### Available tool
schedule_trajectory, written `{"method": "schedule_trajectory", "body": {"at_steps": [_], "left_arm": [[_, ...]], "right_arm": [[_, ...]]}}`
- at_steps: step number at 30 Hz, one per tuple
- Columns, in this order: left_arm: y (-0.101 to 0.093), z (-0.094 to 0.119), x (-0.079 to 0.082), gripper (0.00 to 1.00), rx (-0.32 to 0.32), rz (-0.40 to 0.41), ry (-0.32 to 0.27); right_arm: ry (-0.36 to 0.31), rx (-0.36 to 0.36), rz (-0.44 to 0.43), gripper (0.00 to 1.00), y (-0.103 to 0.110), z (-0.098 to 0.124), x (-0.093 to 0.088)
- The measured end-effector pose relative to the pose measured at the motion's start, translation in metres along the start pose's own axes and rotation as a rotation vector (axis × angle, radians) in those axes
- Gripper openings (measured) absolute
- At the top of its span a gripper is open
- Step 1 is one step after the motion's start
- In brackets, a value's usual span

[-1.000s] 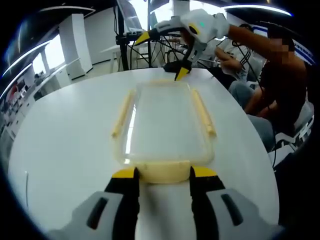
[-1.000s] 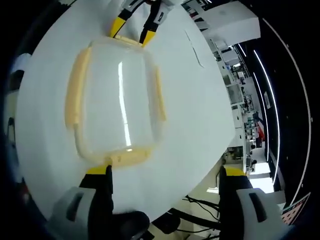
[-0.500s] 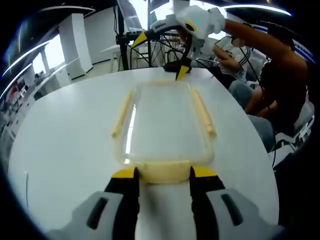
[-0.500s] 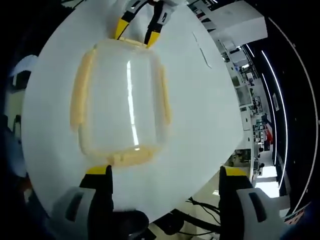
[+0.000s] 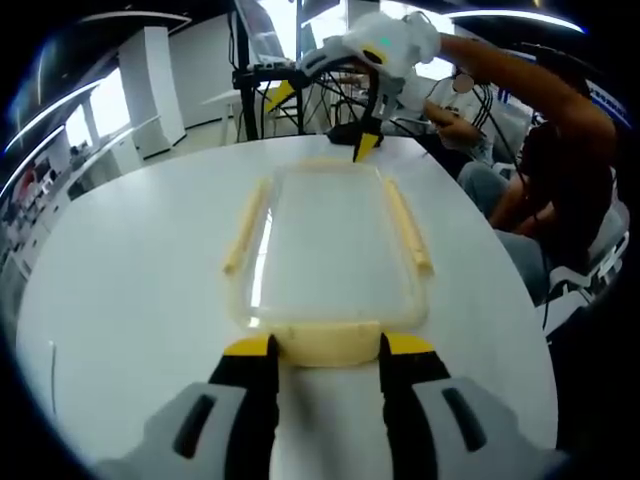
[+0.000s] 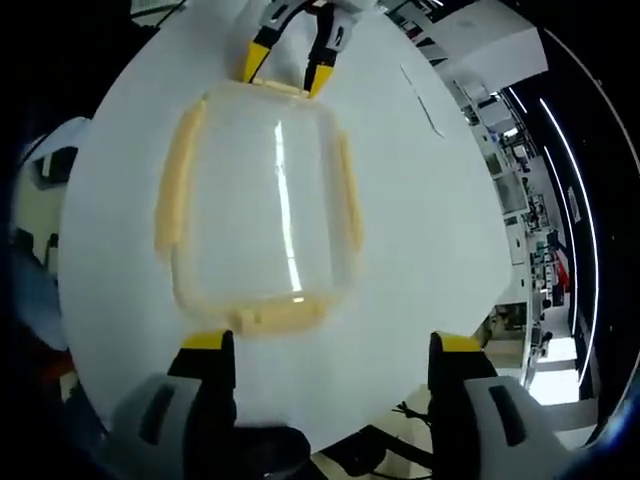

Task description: Snap each plastic latch of the storage box into its locked position after aligning the lid with the box until every specified latch is closed and the lid sits flush.

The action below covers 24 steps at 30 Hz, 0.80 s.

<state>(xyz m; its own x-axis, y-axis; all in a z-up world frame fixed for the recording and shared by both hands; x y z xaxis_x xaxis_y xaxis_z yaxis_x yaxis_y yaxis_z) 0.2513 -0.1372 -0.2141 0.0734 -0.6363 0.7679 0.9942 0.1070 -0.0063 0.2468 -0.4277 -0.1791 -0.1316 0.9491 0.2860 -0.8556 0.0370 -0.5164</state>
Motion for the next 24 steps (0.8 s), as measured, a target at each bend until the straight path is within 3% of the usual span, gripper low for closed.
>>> {"method": "schedule_trajectory", "body": {"at_steps": [19,24], "left_arm": [[0.004,0.000,0.000,0.38,-0.007,-0.002,0.000],[0.003,0.000,0.000,0.38,-0.007,0.000,0.000]], "right_arm": [[-0.034,0.137,-0.012,0.61,0.000,-0.012,0.001],[-0.042,0.212,-0.043,0.52,0.002,-0.014,0.001]]}}
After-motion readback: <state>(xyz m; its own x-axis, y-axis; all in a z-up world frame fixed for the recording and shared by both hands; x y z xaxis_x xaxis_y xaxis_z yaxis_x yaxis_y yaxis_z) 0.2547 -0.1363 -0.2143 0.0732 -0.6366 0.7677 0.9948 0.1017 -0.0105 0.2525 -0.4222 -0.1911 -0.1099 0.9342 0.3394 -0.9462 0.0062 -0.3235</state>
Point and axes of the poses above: the point that each gripper's makers call its tool centre point, and the gripper's own axes: z roughly backward along the fingers, y roughly to its left, x roughly out of its top, the point moved 9 cm from there along z, roughly backward along the fingers, and after that the axes turned 6 degrees about -y, right-handed, at the moved point
